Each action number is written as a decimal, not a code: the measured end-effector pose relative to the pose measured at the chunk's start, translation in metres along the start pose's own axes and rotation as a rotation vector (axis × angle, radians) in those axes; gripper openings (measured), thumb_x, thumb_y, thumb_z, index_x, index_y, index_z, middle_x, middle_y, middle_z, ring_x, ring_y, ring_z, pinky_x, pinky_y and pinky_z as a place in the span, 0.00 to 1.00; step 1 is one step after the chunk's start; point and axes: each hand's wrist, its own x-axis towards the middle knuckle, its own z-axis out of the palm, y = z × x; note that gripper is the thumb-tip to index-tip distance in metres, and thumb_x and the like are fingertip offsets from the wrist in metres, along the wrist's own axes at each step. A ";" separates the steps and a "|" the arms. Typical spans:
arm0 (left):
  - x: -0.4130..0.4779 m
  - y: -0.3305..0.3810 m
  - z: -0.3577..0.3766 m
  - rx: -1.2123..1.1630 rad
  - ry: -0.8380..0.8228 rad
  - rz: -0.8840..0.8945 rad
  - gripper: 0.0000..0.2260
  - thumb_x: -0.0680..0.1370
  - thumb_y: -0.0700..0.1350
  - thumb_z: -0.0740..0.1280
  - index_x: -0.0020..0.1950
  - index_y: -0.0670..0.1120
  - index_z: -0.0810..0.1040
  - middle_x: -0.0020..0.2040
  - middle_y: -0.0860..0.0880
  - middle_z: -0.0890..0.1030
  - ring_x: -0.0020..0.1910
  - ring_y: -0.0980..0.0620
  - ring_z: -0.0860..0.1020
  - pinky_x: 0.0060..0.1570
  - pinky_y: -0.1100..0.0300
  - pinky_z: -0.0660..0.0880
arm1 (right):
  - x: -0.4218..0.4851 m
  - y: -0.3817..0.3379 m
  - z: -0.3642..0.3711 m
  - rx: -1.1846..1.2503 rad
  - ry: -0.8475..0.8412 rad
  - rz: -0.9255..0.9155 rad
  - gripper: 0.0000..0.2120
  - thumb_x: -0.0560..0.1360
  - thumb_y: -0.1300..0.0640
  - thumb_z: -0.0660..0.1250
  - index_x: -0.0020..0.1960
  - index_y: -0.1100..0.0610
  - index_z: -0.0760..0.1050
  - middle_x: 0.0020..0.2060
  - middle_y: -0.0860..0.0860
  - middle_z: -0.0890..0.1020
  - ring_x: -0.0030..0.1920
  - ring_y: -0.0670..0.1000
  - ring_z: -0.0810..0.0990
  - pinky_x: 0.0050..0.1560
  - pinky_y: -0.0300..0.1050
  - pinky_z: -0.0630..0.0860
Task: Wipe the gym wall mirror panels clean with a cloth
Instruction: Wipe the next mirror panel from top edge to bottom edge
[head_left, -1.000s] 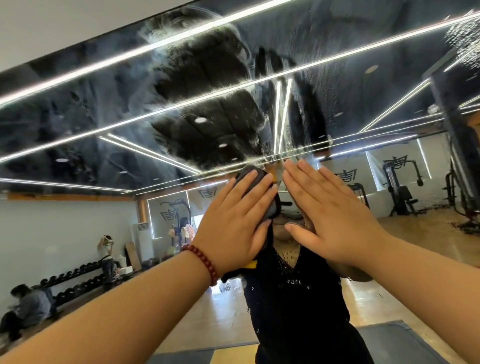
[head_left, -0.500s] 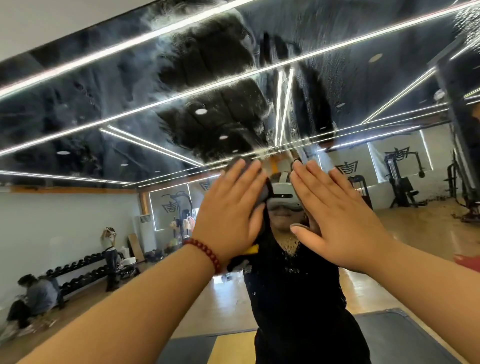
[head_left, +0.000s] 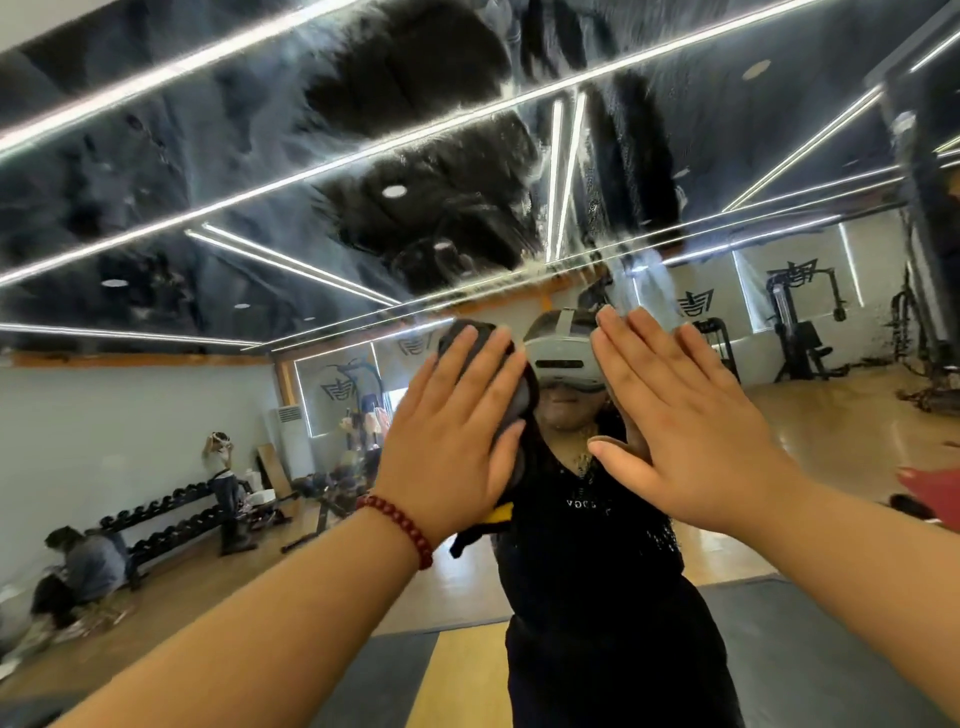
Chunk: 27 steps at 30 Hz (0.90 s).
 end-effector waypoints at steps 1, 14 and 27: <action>0.001 0.003 0.000 -0.032 0.012 -0.081 0.26 0.81 0.53 0.54 0.77 0.45 0.64 0.78 0.46 0.63 0.78 0.45 0.56 0.77 0.49 0.49 | 0.000 0.000 0.000 -0.005 0.000 0.001 0.40 0.77 0.39 0.54 0.81 0.60 0.51 0.80 0.54 0.51 0.80 0.52 0.47 0.78 0.52 0.42; -0.033 0.014 0.007 -0.003 -0.009 0.071 0.25 0.81 0.52 0.55 0.77 0.46 0.65 0.77 0.46 0.65 0.77 0.45 0.58 0.78 0.49 0.48 | -0.006 -0.012 0.008 -0.036 0.012 0.066 0.39 0.78 0.38 0.51 0.81 0.59 0.49 0.81 0.54 0.49 0.80 0.54 0.46 0.78 0.53 0.38; -0.053 0.032 0.016 -0.081 0.004 -0.126 0.27 0.80 0.53 0.56 0.77 0.46 0.65 0.78 0.46 0.62 0.78 0.45 0.56 0.75 0.45 0.52 | -0.022 -0.026 0.017 -0.061 0.078 0.096 0.38 0.80 0.39 0.51 0.80 0.62 0.51 0.80 0.56 0.51 0.80 0.55 0.48 0.79 0.56 0.46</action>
